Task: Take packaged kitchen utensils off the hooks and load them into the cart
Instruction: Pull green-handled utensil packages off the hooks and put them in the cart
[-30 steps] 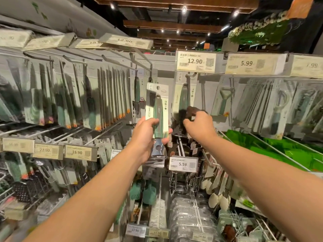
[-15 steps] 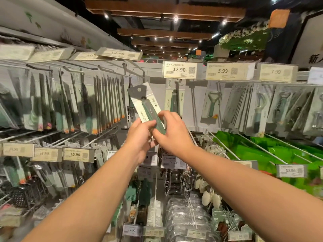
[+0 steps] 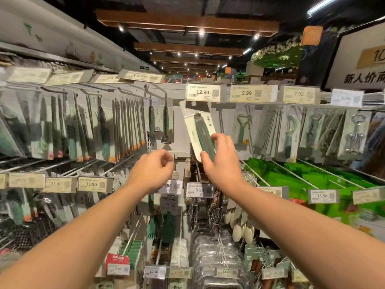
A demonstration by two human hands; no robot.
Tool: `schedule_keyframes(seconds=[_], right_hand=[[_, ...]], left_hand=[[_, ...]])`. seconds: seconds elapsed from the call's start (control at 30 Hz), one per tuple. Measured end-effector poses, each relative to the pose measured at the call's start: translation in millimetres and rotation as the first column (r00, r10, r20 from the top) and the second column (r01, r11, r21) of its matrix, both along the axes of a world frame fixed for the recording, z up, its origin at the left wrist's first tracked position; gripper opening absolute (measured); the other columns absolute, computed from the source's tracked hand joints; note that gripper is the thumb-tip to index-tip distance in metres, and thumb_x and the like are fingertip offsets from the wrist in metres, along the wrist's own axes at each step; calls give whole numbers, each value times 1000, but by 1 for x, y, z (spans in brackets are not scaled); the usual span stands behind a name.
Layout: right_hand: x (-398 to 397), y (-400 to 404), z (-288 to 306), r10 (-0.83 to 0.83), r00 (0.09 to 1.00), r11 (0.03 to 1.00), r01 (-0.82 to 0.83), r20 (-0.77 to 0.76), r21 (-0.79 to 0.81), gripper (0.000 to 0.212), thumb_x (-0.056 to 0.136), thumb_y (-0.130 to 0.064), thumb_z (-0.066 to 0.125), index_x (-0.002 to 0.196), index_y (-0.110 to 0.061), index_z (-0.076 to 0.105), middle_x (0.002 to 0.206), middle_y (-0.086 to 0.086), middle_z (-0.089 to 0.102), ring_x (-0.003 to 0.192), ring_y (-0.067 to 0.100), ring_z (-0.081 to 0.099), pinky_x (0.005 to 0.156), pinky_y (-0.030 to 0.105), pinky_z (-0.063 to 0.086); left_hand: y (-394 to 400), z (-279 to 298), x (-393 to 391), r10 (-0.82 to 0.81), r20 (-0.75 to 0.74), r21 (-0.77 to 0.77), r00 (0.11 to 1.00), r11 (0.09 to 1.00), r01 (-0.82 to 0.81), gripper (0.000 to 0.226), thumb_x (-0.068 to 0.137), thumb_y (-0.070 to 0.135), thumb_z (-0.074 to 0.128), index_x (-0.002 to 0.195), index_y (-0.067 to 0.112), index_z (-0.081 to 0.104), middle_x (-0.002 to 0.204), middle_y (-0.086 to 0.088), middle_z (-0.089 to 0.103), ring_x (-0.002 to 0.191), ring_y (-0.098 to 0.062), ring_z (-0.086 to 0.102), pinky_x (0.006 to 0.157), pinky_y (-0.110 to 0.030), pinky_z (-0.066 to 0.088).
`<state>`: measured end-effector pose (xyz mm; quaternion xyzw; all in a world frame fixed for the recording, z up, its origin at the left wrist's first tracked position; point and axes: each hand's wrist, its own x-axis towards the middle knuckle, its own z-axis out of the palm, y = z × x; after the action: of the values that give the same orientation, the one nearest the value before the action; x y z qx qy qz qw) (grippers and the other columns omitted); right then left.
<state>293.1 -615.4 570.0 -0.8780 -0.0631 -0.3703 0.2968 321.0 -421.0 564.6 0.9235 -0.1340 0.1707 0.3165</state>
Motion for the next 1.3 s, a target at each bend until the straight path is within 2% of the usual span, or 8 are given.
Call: schedule_keyframes(seconds=[0.1, 0.3, 0.47, 0.77, 0.9, 1.1, 1.17, 1.3], right_hand=[[-5, -6, 7, -43, 999, 998, 42, 14, 37, 45, 98, -23, 63, 137, -14, 42, 132, 1, 44, 107, 5, 38, 95, 20, 33], [-4, -15, 5, -116, 990, 993, 118, -82, 24, 44, 96, -22, 67, 133, -15, 44, 131, 3, 46, 103, 9, 42, 89, 22, 37], [11, -10, 3, -92, 994, 990, 98, -66, 97, 47, 93, -25, 70, 135, -18, 48, 131, 1, 50, 109, 10, 45, 97, 27, 43], [43, -10, 4, -55, 993, 990, 68, -104, 123, 55, 102, -25, 58, 155, -22, 41, 141, 2, 47, 123, 12, 46, 101, 20, 28], [66, -13, 8, -45, 976, 986, 77, -213, 147, 54, 102, -18, 59, 152, -19, 42, 138, 8, 48, 128, 22, 49, 108, 29, 35], [92, -15, 2, -68, 946, 988, 107, -316, 107, 45, 94, -12, 61, 138, -19, 54, 127, 12, 57, 105, 28, 61, 98, 43, 54], [88, -12, 0, -73, 945, 988, 111, -318, 103, 43, 94, -13, 59, 136, -19, 53, 130, 13, 52, 100, 29, 62, 90, 42, 56], [70, 15, -9, -15, 980, 999, 22, -199, 36, 49, 94, -15, 59, 142, -20, 50, 135, 7, 46, 122, 23, 49, 93, 28, 41]], left_hand=[[8, -5, 4, 54, 64, 126, 996, 990, -62, 11, 104, 34, 57, 110, 30, 66, 103, 12, 70, 72, -7, 64, 65, -27, 50], [16, -9, 8, 114, 68, 192, 991, 973, -125, 15, 100, 36, 57, 110, 33, 68, 99, 13, 71, 91, -18, 69, 82, -40, 61], [22, -7, 17, 127, 63, 211, 990, 968, -137, 13, 100, 36, 58, 109, 32, 67, 91, 14, 69, 87, -16, 69, 78, -37, 61], [15, -5, 44, 121, 64, 204, 991, 970, -132, 3, 99, 37, 59, 100, 36, 62, 96, 15, 68, 76, -12, 64, 65, -30, 54], [6, -7, 55, 112, 66, 187, 992, 975, -123, 8, 98, 40, 60, 103, 35, 63, 98, 12, 70, 81, -17, 68, 78, -40, 62], [4, -10, 61, 118, 104, 176, 988, 975, -135, 21, 98, 38, 62, 114, 27, 67, 107, 5, 65, 99, -22, 64, 85, -41, 57], [8, -12, 59, 120, 139, 170, 983, 975, -143, 20, 98, 37, 62, 113, 25, 66, 109, 3, 59, 99, -20, 60, 83, -39, 53], [26, -21, 42, 145, 174, 159, 974, 972, -173, 23, 97, 33, 62, 117, 23, 64, 110, 3, 53, 100, -21, 57, 81, -37, 49]])
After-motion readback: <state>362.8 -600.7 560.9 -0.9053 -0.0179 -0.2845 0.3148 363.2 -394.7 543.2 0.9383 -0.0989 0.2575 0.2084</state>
